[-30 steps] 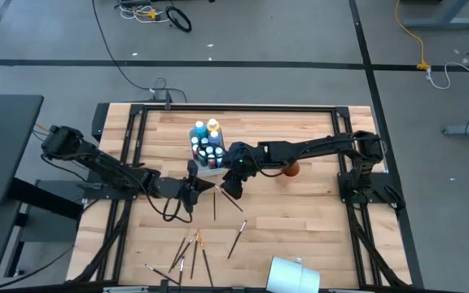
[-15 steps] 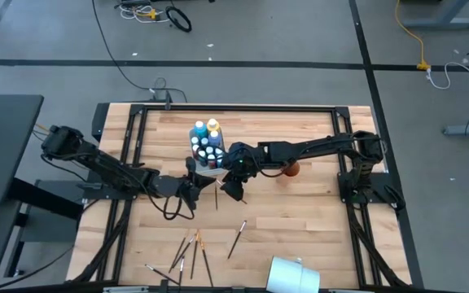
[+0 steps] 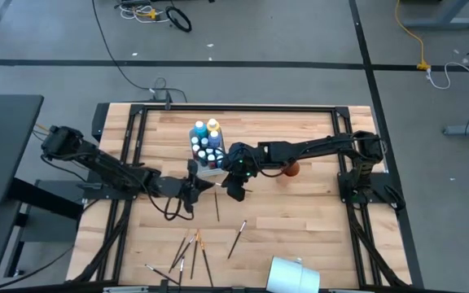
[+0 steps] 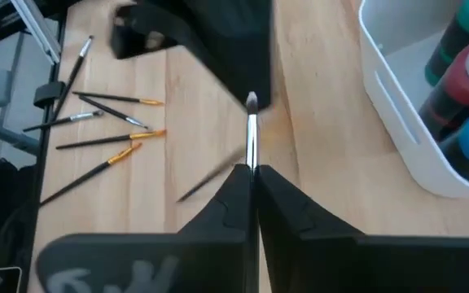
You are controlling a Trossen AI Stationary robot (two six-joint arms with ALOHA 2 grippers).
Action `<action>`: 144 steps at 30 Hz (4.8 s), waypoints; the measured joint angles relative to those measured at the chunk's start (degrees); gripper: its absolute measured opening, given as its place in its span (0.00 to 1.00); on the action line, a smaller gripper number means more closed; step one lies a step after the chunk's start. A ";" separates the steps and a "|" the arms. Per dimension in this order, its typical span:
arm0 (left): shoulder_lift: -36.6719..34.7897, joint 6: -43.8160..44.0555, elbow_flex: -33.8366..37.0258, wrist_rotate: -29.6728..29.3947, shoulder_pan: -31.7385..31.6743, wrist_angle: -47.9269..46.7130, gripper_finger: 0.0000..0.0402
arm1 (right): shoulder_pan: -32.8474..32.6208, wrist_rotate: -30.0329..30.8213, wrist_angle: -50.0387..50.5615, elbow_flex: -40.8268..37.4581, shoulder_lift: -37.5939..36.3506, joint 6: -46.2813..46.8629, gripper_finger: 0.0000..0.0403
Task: Pick & Place Paint Supplies
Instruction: Put the silver paint brush into the orange cup, then put the gold paint brush into the orange cup
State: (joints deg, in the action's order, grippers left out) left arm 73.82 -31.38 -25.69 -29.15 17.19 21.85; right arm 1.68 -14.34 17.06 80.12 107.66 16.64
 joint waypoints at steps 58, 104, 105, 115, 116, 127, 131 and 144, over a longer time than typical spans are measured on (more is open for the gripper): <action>0.01 18.74 0.09 7.57 -3.06 -7.35 0.07 | -10.85 53.83 -62.95 -71.58 -51.19 -20.30 0.06; 6.15 83.52 -24.80 15.95 9.95 -51.53 0.29 | -10.89 36.72 -71.97 -61.14 -51.17 -39.64 0.30; 7.37 83.98 -26.16 16.02 10.40 -53.05 0.29 | -10.89 35.94 -71.91 -61.13 -51.17 -39.64 0.30; 22.73 93.40 -39.87 21.84 12.68 -72.94 0.30 | -10.85 31.31 -74.74 -61.11 -51.15 -43.08 0.30; 24.08 93.79 -40.24 22.92 12.93 -72.95 0.30 | -10.87 31.31 -74.89 -61.11 -51.15 -43.92 0.30; 28.44 103.31 -41.66 22.75 16.40 -70.22 0.30 | -10.87 30.87 -75.87 -61.11 -51.15 -45.56 0.30; 28.57 106.17 -41.66 21.11 17.48 -70.15 0.30 | -10.87 27.61 -75.75 -61.11 -51.15 -42.64 0.30; 28.57 111.53 -41.64 18.01 19.52 -70.38 0.30 | -10.89 20.95 -75.65 -61.11 -51.15 -39.74 0.30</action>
State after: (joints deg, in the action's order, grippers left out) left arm 102.39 80.15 -67.33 -11.14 36.71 -48.53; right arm -9.21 6.61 -58.59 19.00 56.51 -23.10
